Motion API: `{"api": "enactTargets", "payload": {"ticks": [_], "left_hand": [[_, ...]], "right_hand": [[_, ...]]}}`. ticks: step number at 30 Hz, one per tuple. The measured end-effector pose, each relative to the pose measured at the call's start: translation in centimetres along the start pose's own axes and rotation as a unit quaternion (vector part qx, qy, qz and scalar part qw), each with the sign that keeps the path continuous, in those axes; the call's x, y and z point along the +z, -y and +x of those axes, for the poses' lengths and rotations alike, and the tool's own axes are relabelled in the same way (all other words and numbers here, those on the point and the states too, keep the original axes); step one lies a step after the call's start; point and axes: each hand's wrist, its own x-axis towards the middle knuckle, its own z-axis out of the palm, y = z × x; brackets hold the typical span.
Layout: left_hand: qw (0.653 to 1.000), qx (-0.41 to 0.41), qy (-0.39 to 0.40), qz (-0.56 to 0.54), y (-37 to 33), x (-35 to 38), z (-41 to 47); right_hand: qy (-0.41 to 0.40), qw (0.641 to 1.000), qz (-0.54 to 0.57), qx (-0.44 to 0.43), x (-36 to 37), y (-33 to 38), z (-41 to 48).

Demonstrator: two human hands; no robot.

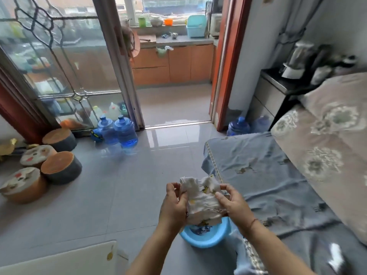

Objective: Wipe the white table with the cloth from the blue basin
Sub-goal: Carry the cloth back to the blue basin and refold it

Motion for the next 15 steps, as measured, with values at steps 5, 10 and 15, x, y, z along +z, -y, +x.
{"api": "enactTargets", "payload": {"ticks": [5,10,15], "left_hand": [[0.997,-0.037,0.062,0.034,4.5,8.0,1.9],[0.991,-0.094,0.064,0.067,10.5,14.4,3.5],[0.977,-0.146,0.065,0.138,18.5,18.8,4.6]], "right_hand": [[-0.054,0.996,-0.054,0.037,-6.2,-5.8,1.6],[-0.044,0.985,-0.143,0.085,-9.7,-13.6,6.0],[0.005,0.969,-0.214,0.124,-10.8,-22.4,10.7]]}}
